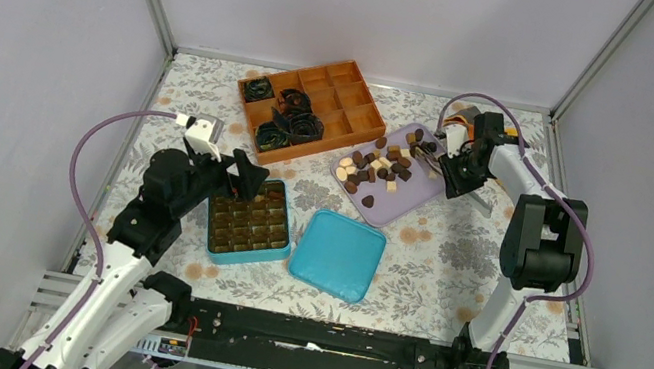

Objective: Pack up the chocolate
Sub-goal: Pick up the fake chocolate from the plate.

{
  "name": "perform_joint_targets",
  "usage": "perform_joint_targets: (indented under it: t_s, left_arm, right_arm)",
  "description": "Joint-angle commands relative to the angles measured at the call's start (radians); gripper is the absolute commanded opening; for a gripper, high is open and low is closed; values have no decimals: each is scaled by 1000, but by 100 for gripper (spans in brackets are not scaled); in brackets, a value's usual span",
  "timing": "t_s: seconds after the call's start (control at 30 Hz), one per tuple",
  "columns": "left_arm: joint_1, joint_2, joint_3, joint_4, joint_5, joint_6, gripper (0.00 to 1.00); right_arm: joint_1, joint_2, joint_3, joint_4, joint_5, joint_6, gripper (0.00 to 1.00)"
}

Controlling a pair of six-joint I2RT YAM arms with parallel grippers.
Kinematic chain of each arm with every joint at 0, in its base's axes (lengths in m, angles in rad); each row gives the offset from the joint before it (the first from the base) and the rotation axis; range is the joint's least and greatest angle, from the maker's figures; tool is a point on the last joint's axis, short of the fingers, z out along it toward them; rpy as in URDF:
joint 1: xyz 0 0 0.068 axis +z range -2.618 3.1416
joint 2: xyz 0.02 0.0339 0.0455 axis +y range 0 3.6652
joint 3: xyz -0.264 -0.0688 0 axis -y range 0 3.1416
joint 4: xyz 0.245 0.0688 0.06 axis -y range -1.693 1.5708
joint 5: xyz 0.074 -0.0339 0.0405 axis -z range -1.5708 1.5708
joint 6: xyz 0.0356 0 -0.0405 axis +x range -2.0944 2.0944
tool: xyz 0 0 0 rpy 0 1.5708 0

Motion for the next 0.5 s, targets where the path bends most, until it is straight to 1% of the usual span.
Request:
perform_joint_targets:
  t_s: [0.0, 0.1, 0.23, 0.47]
  left_arm:
    - [-5, 5, -4, 65, 20, 4, 99]
    - [-4, 8, -3, 66, 21, 4, 99]
    - [-5, 10, -3, 64, 25, 4, 99]
    - [-5, 6, -4, 65, 26, 4, 99]
  right_arm:
    - [11, -39, 33, 7, -38, -22, 32]
    - [11, -36, 42, 4, -46, -22, 34]
    - [11, -27, 53, -3, -58, -25, 40]
    - [12, -12, 74, -10, -59, -26, 42]
